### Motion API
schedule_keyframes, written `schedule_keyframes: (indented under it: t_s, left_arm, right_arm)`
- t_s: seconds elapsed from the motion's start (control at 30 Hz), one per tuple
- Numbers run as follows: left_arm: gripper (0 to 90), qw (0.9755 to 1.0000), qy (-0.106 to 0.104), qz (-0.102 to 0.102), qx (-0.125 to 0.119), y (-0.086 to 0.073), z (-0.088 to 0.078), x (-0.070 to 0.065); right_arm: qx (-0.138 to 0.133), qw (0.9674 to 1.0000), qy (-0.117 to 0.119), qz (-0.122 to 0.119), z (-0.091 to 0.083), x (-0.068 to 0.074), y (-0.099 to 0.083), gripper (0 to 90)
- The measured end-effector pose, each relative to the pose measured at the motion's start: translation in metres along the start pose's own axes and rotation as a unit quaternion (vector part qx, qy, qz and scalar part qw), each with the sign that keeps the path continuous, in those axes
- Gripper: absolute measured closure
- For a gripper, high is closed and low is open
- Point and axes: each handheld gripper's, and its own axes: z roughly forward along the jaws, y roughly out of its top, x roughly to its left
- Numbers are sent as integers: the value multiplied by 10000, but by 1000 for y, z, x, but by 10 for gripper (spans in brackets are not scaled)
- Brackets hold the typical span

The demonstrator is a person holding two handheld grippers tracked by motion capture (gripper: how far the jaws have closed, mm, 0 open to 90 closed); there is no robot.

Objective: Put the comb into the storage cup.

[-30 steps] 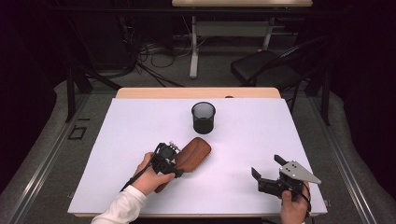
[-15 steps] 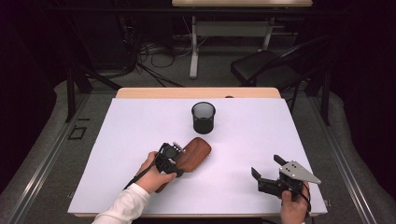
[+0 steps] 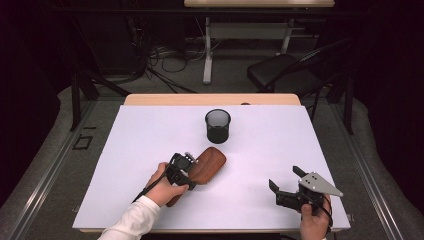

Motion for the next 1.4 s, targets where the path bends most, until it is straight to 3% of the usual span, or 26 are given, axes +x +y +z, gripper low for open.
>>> schedule_keyframes:
  t_s: [0.27,0.7,1.4]
  left_arm:
    - [708,9998,-124,-128,56,0,0,0]
    - [731,9999,-39,-90,45,-1,0,-1]
    - [734,9990,-254,-171,-317,-10,-1,2]
  right_arm:
    - [4,10000,-6,-16,0,0,0,65]
    - [8,10000,-9,-9,0,0,0,66]
    - [11,10000,-16,-10,0,0,0,66]
